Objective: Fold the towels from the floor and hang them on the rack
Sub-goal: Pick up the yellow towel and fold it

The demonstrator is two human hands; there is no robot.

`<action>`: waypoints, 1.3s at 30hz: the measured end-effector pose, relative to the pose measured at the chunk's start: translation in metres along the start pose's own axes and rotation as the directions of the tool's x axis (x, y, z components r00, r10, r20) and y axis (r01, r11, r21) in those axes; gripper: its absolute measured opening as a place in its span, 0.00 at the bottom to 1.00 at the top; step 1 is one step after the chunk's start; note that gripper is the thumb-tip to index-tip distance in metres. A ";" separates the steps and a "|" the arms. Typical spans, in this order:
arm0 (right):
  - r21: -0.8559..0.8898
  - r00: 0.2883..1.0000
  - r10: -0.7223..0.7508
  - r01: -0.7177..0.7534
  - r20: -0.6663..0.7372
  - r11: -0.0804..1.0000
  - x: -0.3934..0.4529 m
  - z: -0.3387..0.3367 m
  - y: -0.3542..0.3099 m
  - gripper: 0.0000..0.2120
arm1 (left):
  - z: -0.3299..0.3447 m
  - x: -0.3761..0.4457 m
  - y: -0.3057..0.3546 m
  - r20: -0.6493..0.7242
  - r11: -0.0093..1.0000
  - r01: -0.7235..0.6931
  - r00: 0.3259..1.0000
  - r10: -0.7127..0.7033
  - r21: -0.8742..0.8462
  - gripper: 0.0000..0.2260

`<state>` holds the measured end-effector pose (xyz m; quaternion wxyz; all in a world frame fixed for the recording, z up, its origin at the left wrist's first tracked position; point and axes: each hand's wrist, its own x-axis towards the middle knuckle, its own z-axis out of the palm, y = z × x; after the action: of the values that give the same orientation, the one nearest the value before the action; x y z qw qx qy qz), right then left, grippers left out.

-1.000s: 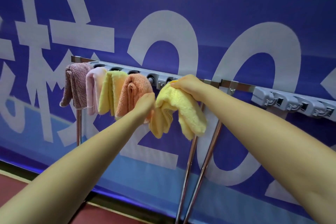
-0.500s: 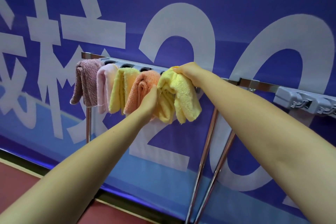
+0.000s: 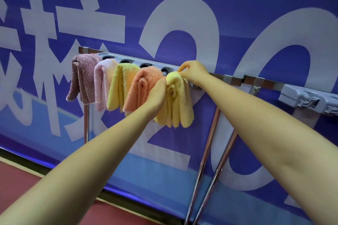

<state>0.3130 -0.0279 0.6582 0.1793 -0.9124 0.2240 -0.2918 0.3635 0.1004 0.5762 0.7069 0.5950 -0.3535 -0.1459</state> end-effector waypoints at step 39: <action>0.822 0.629 0.765 -0.505 0.141 0.264 -0.395 0.070 0.200 0.11 | 0.144 -0.219 -0.114 0.019 0.917 0.399 0.917 -0.399 -0.001 0.14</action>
<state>0.0071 0.0217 0.3341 0.6377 -0.4995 0.4398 -0.3878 0.1360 0.1032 0.4033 0.6606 0.6514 -0.2310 -0.2930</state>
